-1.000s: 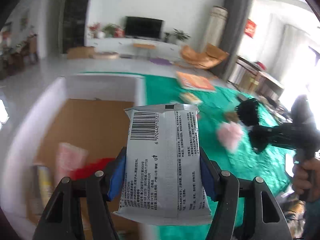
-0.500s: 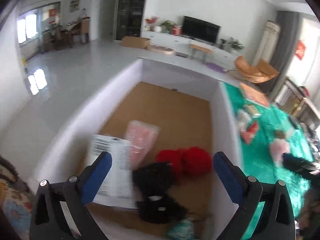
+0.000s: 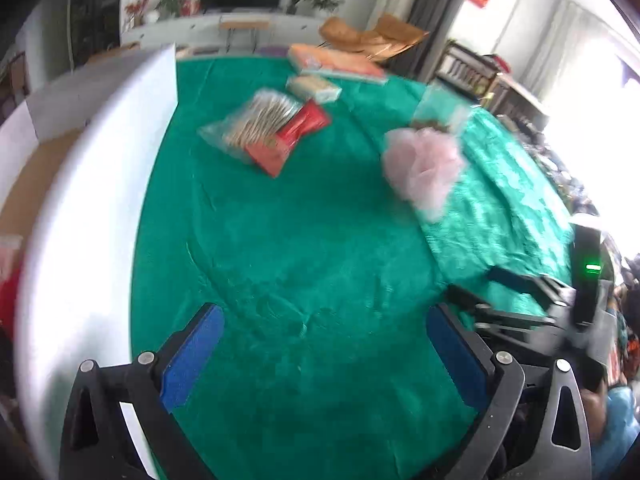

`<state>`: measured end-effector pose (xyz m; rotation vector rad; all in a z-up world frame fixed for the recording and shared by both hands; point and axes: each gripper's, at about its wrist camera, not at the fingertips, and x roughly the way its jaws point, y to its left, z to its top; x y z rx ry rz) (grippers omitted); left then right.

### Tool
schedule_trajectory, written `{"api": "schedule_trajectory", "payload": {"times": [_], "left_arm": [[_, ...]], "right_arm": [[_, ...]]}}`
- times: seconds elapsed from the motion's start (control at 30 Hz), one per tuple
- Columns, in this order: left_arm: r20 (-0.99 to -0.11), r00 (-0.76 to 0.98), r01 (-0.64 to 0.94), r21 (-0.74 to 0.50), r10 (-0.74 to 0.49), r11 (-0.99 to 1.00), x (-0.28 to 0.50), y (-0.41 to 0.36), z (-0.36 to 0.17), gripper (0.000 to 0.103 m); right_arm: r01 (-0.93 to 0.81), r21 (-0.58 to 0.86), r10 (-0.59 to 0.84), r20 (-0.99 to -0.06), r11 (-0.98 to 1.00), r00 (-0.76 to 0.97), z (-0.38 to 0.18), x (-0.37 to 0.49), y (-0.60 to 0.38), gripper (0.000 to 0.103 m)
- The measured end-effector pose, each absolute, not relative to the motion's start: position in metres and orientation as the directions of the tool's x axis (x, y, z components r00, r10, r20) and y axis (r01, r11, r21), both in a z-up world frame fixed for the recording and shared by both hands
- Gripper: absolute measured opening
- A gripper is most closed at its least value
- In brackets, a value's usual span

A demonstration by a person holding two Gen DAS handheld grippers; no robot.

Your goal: Organize soft objects

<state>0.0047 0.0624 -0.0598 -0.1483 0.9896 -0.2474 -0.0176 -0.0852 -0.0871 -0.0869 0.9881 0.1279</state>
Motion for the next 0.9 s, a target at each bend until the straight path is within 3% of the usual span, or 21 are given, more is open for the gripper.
{"api": "schedule_trajectory", "payload": {"times": [0.17,0.37,0.9], "left_arm": [[-0.830,0.539,0.057,-0.132,-0.142,0.990,0.039,0.065,-0.091,0.101],[-0.823,0.566,0.086,-0.007,-0.055,0.996,0.054,0.064,-0.109,0.103],[-0.808,0.586,0.088,-0.012,-0.061,0.996,0.050,0.068,-0.109,0.103]], "right_arm": [[-0.130,-0.011,0.064,-0.828,0.991,0.558,-0.097,0.012,-0.104,0.084],[-0.165,-0.011,0.083,-0.832,0.986,0.549,-0.102,0.049,-0.110,0.090],[-0.204,-0.008,0.117,-0.797,0.979,0.593,-0.106,0.063,-0.120,0.092]]}}
